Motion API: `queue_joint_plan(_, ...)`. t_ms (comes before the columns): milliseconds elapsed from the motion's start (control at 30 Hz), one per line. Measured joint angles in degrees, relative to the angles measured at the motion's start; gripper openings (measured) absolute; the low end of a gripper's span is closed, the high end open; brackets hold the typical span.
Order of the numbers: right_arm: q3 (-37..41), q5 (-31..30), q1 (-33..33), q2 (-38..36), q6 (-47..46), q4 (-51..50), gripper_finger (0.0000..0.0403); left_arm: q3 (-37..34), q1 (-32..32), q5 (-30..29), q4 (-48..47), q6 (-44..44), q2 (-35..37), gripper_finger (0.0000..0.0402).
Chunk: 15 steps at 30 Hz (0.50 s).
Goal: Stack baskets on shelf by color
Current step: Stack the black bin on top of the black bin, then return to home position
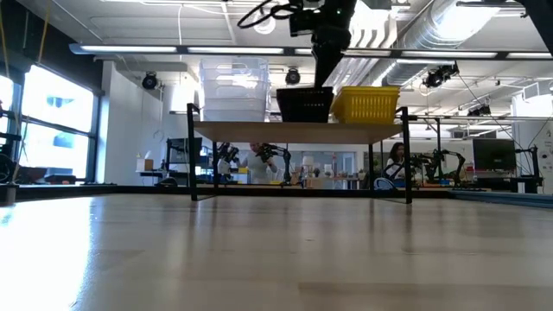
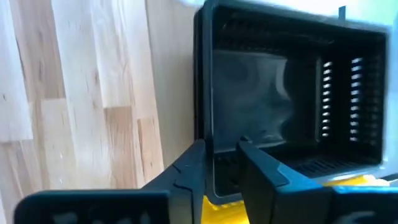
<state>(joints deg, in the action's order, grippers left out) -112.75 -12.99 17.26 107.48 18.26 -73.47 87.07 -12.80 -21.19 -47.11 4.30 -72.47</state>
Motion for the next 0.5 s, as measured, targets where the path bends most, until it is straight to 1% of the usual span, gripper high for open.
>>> queue_joint_plan(100,-2.42,0.35,0.0,-0.02,-0.3,-0.45,0.0083,0.0,0.0,0.0,-0.4,-0.01,0.0,0.0167)
queue_joint_plan(233,-5.93,1.07,0.0,-0.02,-1.78,-3.48,0.0084,0.0,0.0,-0.01,-1.51,-0.01,0.0,0.0167)
queue_joint_plan(367,-9.08,5.66,0.0,-0.04,-4.67,-5.22,0.0084,0.0,0.0,-0.02,-3.53,0.53,0.0,0.0167)
queue_joint_plan(500,-11.05,11.31,-0.03,-0.3,-7.94,-7.42,0.0084,-0.03,0.3,-0.02,-6.04,3.69,0.0,0.0167)
